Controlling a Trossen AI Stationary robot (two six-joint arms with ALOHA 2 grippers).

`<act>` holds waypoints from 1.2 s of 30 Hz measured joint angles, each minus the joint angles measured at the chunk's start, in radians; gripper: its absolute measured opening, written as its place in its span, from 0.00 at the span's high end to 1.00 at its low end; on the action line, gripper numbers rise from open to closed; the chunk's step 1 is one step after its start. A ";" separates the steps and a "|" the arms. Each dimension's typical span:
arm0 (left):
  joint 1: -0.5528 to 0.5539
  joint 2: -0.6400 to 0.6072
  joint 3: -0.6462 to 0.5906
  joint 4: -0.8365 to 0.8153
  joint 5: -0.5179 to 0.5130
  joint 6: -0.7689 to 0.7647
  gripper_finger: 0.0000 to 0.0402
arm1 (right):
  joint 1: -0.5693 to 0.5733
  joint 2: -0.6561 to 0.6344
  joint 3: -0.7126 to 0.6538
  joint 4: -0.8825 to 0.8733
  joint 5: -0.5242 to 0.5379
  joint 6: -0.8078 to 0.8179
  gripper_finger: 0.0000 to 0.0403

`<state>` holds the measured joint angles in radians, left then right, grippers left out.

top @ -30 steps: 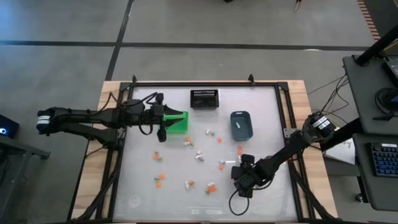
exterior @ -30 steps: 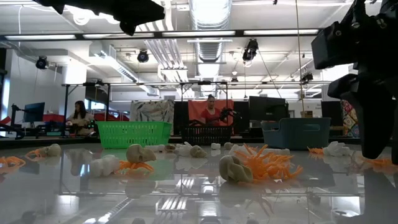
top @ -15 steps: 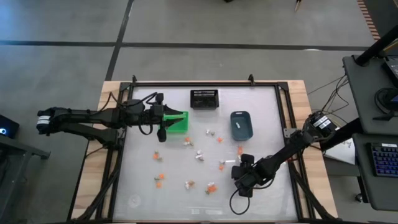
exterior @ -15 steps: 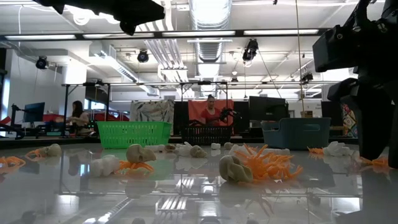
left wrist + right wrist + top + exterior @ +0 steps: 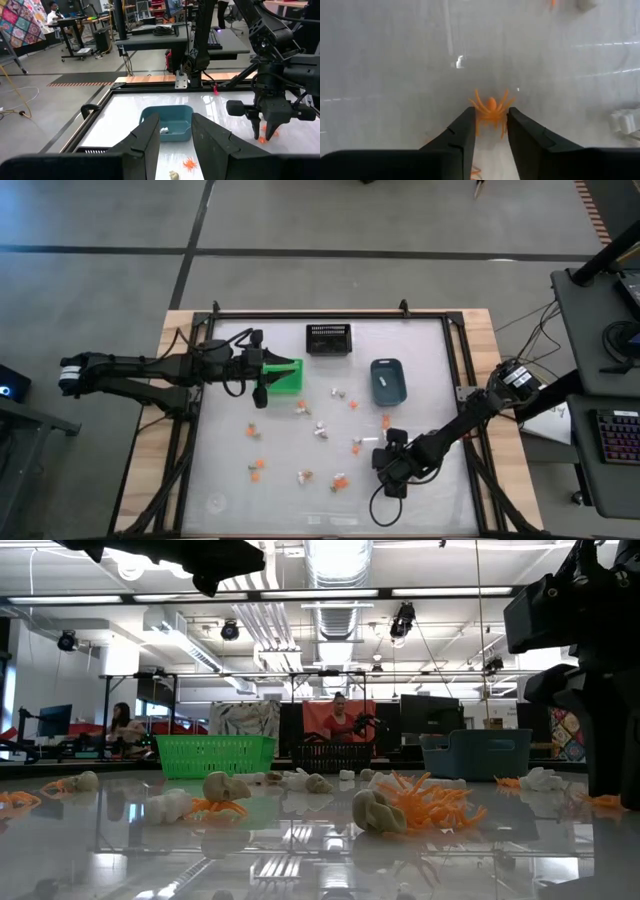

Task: Sort Halloween decoration
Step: Put the orange spider toy into the black bin

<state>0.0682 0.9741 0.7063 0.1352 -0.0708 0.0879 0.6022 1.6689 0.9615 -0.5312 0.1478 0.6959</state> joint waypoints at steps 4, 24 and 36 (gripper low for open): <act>0.000 0.000 0.000 0.000 0.000 0.000 0.76 | 0.000 0.000 0.000 0.000 0.000 0.001 0.80; 0.000 0.000 0.000 0.002 0.000 0.000 0.76 | -0.002 -0.062 -0.002 -0.010 0.014 0.049 0.84; 0.000 0.000 0.000 0.014 0.001 0.001 0.76 | -0.027 -0.091 -0.002 -0.008 0.014 0.070 0.84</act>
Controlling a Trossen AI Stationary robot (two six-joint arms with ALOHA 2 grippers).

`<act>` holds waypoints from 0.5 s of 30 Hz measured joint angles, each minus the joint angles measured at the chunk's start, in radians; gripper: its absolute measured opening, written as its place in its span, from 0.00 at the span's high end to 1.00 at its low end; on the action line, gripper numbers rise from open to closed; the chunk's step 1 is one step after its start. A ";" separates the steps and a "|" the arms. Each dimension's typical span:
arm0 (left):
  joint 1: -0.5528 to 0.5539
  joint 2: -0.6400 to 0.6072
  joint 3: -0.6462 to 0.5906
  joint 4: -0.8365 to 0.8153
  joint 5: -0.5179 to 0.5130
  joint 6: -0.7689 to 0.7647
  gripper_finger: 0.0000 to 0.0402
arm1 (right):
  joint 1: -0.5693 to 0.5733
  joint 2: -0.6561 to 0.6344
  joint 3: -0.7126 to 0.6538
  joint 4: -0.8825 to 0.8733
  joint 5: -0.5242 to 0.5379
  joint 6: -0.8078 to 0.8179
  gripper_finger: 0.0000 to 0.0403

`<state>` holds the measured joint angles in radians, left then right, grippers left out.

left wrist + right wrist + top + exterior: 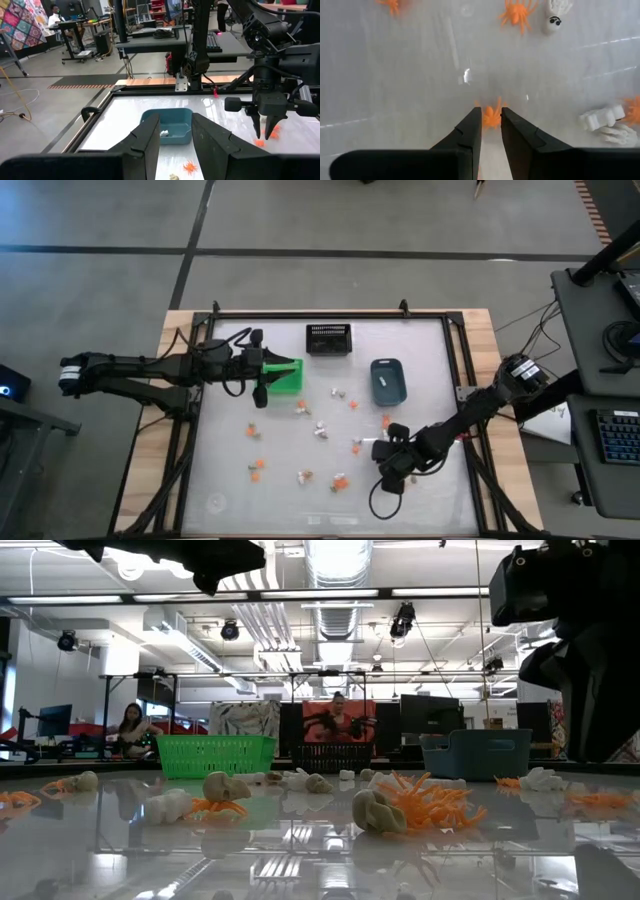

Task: Sort Halloween decoration
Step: Put the orange spider toy into the black bin

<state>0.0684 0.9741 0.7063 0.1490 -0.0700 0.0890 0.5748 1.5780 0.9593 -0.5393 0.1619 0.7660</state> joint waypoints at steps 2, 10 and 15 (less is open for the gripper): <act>-0.001 0.000 0.000 0.000 0.003 0.000 0.76 | 0.000 -0.012 -0.010 0.005 0.002 -0.004 0.84; -0.007 0.092 0.000 0.115 0.106 -0.065 0.76 | 0.042 -0.158 -0.161 0.118 0.139 -0.045 0.88; -0.011 0.182 0.001 0.224 0.116 -0.009 0.76 | 0.040 -0.276 -0.296 0.238 0.173 -0.145 0.91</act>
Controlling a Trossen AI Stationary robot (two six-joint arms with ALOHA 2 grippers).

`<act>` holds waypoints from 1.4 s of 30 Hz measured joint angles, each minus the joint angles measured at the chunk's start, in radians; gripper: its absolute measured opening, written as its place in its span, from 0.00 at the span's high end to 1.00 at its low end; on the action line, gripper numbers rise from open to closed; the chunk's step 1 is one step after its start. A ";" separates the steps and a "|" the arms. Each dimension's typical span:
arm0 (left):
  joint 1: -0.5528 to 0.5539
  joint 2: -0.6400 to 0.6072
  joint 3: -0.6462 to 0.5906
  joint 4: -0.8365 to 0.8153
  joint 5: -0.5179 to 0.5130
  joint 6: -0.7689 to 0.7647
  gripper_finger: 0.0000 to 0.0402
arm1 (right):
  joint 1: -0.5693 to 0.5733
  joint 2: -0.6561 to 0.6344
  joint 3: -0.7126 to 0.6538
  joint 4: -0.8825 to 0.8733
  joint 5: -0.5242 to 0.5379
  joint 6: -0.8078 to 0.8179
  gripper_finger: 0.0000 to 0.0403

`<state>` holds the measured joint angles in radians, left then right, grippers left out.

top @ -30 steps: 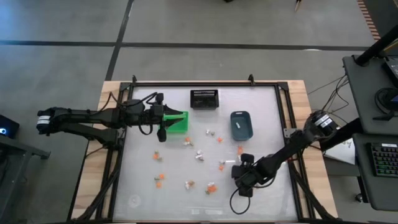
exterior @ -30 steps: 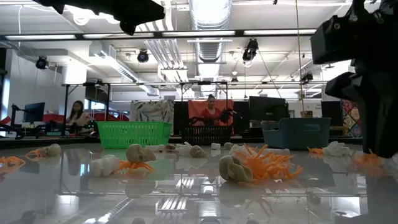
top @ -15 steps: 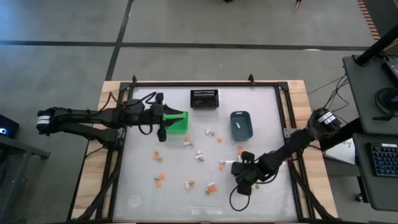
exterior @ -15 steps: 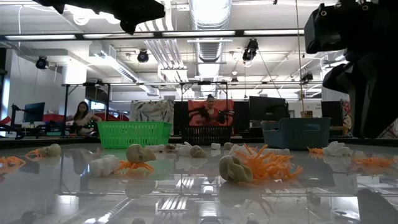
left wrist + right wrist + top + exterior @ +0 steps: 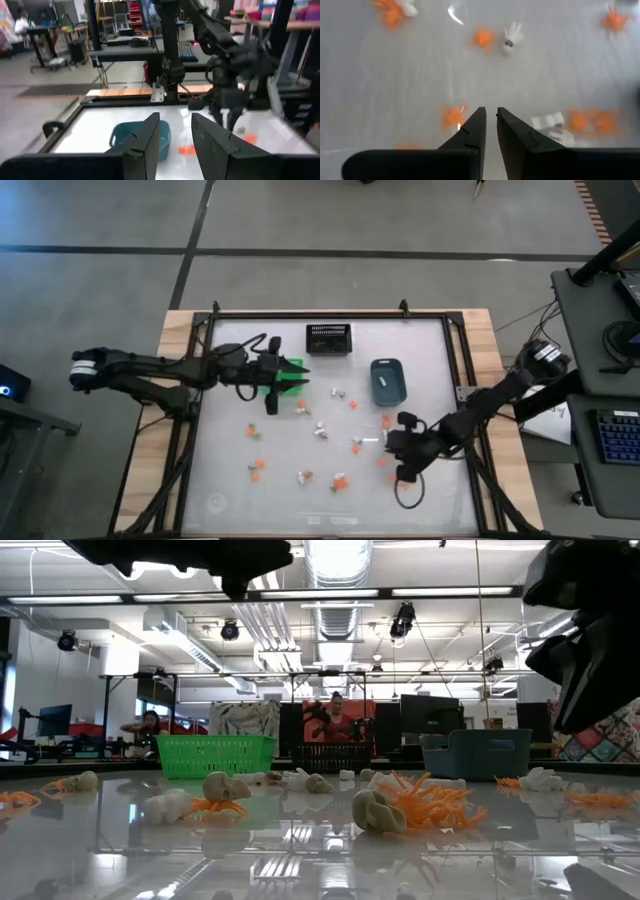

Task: Sort Halloween decoration
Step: Put the orange spider toy into the black bin

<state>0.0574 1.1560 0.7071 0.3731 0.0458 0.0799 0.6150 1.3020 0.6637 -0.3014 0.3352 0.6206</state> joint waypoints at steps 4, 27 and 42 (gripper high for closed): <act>0.000 0.082 0.016 0.056 0.000 0.030 0.76 | 0.000 -0.090 -0.100 0.166 0.011 -0.097 0.92; -0.192 0.142 0.064 0.106 0.074 -0.196 0.91 | 0.140 -0.045 -0.128 0.428 0.110 -0.278 0.98; -0.260 0.152 0.064 0.187 -0.133 -0.284 0.91 | 0.201 -0.021 -0.196 0.435 0.253 -0.316 0.98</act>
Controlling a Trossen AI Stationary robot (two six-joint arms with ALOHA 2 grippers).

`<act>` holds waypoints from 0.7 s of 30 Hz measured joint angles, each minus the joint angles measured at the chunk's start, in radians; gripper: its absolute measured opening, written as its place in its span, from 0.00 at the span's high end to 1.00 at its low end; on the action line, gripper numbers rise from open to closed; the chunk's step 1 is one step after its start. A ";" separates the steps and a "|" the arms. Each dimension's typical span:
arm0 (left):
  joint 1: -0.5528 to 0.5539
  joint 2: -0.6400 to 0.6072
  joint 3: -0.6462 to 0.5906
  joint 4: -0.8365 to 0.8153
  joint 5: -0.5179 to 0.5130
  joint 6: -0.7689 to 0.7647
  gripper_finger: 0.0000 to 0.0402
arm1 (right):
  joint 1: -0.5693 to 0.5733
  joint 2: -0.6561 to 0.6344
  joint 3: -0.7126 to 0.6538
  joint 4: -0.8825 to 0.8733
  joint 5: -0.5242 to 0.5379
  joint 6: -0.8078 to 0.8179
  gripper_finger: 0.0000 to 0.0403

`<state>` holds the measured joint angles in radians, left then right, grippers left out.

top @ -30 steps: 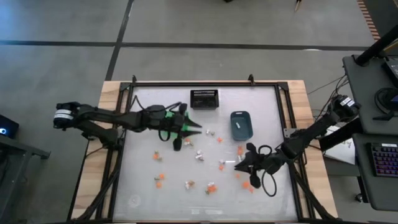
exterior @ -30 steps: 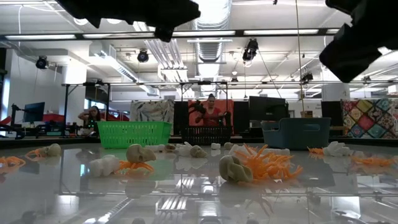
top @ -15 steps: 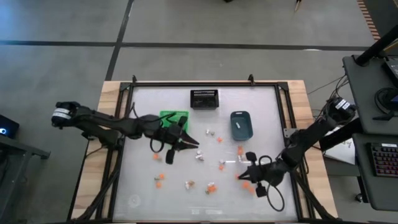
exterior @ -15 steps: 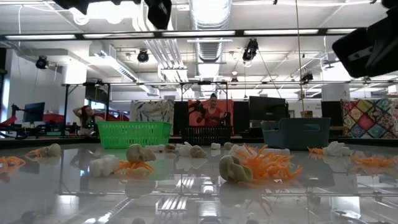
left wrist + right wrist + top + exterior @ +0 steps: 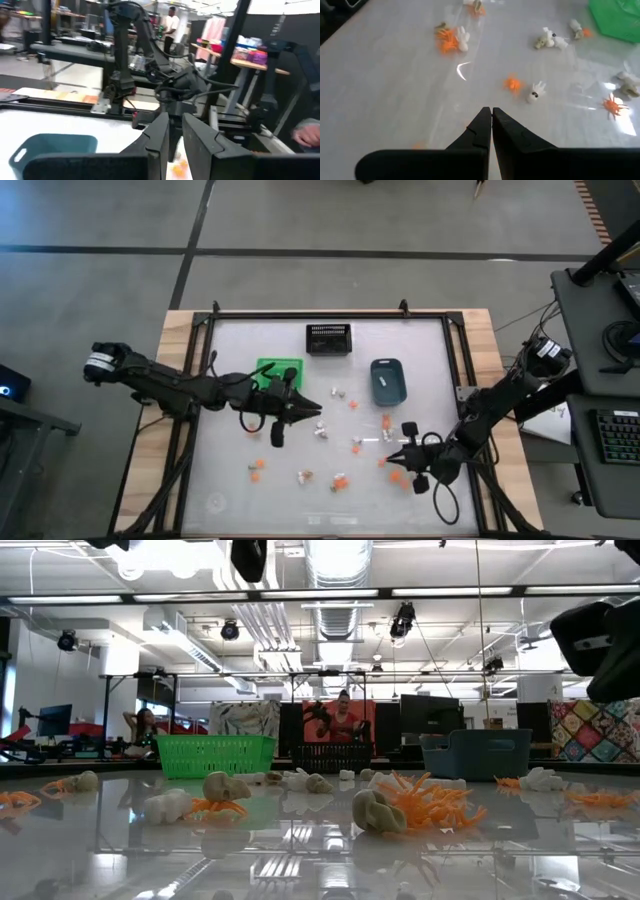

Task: Sort Halloween decoration
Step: Put the orange spider toy into the black bin

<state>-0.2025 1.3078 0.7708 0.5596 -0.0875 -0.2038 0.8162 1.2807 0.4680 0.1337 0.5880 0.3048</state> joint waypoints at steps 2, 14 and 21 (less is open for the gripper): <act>-0.001 0.000 0.000 0.002 -0.035 0.001 0.91 | 0.000 0.007 -0.009 0.009 0.003 -0.020 0.98; 0.001 0.000 -0.001 0.021 -0.142 0.012 0.91 | 0.002 0.220 -0.130 0.465 0.086 -0.071 0.98; 0.001 0.000 -0.001 0.043 -0.143 0.046 0.91 | 0.002 0.313 -0.065 0.472 0.091 -0.035 0.98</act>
<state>-0.2012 1.3083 0.7700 0.6025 -0.2302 -0.1580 0.8181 1.5934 0.4028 0.6060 0.6792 0.2700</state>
